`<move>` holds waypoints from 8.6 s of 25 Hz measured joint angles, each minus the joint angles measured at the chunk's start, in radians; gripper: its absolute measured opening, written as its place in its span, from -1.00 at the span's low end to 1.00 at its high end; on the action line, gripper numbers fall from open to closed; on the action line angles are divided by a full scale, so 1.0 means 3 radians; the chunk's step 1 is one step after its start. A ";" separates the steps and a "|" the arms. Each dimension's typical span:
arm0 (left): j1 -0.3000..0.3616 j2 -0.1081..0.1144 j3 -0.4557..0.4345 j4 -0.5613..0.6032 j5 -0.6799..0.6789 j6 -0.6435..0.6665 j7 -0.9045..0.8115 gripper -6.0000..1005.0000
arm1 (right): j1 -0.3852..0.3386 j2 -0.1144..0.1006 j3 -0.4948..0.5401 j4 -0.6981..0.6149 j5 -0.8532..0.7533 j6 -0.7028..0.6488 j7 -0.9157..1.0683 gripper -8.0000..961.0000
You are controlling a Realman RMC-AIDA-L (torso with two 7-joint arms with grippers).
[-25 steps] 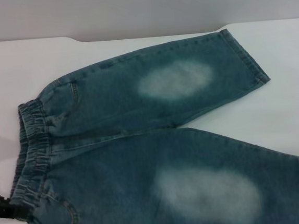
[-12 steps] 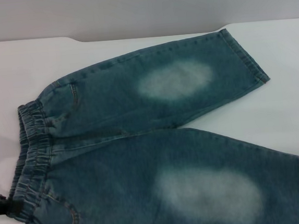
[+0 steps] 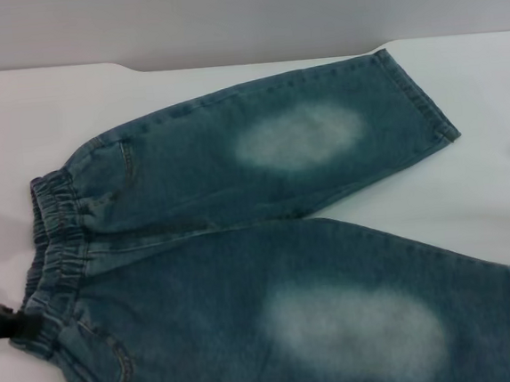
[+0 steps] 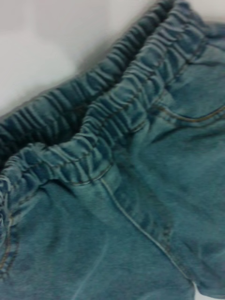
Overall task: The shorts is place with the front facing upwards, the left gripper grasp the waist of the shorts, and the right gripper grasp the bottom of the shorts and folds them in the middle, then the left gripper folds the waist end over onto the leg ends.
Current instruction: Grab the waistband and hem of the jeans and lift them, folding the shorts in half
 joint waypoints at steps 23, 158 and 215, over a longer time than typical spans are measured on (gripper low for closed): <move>-0.0152 -0.0040 0.0027 -0.0023 -0.0016 -0.0074 0.0019 -0.90 | 0.0614 -0.0147 -0.1655 -0.1553 -0.2590 -0.1499 0.1339 0.04; -0.0216 -0.0101 0.0216 -0.0160 0.0010 -0.0172 0.0055 -0.90 | 0.0629 0.0237 -0.2156 -0.0693 -0.3136 -0.0675 0.1201 0.04; -0.0338 -0.0067 -0.0186 0.0233 -0.0297 -0.0617 0.0016 -0.90 | 0.0282 0.0267 -0.1143 -0.1914 -0.1581 -0.0618 0.0767 -0.91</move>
